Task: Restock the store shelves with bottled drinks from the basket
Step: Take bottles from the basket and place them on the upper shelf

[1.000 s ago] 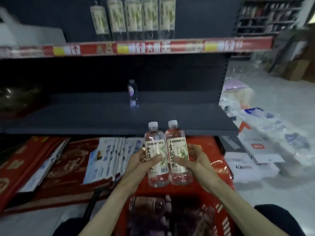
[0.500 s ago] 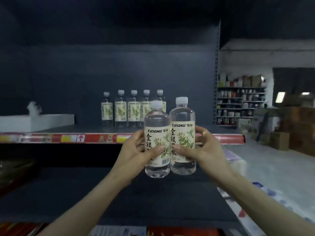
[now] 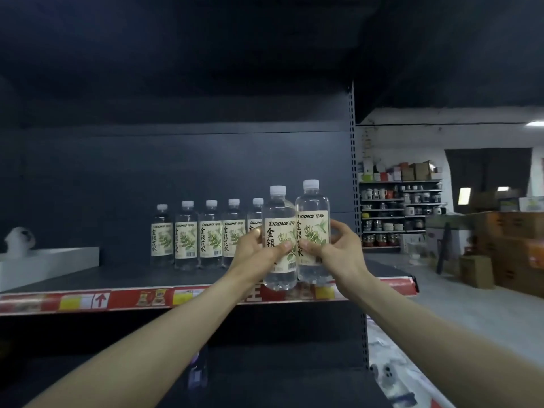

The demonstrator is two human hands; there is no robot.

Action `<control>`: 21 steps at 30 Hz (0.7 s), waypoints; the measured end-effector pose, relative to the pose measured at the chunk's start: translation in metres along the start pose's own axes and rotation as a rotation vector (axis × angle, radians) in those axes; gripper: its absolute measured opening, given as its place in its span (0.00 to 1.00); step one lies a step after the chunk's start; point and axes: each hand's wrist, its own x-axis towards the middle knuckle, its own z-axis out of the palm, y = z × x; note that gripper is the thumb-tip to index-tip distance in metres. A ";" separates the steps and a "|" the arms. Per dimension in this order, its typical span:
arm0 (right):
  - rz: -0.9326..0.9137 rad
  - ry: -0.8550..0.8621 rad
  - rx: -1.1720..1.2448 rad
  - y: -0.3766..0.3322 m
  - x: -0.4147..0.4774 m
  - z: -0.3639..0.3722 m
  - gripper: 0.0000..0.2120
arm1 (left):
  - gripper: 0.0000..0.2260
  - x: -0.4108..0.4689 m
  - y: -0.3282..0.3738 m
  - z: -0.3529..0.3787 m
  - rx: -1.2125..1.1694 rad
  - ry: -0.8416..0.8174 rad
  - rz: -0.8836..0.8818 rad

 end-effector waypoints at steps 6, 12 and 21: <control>0.019 -0.001 -0.054 0.026 0.022 -0.007 0.37 | 0.43 0.024 -0.018 0.016 0.035 -0.023 -0.002; 0.043 -0.121 -0.128 0.040 0.050 -0.024 0.24 | 0.51 0.050 -0.030 0.022 0.115 -0.088 -0.087; 0.164 -0.270 -0.515 0.048 0.067 -0.036 0.16 | 0.45 0.061 -0.041 0.026 0.295 -0.113 -0.141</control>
